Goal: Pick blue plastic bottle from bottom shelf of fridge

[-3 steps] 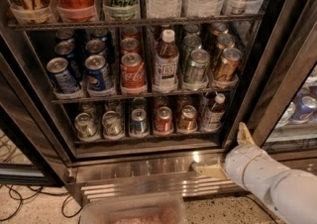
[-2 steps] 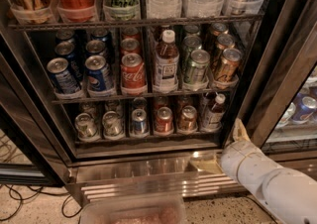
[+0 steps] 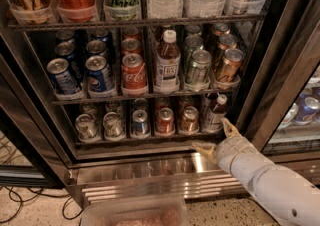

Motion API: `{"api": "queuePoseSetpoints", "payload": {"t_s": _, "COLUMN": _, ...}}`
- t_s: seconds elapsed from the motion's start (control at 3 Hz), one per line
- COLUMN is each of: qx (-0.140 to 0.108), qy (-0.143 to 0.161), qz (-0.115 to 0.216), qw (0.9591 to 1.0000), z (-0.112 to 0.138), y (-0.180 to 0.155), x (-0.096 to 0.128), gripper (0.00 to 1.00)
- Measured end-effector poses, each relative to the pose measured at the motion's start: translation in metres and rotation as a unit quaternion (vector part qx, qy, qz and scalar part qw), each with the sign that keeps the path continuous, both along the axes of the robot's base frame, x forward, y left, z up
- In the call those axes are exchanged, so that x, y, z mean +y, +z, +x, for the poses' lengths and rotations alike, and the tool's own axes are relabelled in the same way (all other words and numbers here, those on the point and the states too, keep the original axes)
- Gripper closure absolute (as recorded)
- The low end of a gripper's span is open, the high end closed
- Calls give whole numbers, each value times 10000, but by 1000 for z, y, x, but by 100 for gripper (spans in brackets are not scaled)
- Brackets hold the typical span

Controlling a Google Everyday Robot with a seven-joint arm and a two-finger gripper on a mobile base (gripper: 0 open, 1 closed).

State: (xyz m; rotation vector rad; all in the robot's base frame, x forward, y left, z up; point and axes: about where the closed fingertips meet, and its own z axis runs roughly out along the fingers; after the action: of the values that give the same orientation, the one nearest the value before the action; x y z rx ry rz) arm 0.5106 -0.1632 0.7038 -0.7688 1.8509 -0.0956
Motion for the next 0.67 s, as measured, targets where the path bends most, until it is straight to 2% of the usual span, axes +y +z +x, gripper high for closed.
{"api": "queuePoseSetpoints", "payload": {"t_s": 0.33, "qx": -119, "qy": -15, "qz": -27, "qw": 9999, "z": 16, "y": -5, "x": 0, "gripper": 49}}
{"api": "queuePoseSetpoints", "payload": {"t_s": 0.67, "qx": -223, "qy": -90, "qz": -162, "qw": 9996, "z": 30, "y": -8, "x": -5, "gripper": 42}}
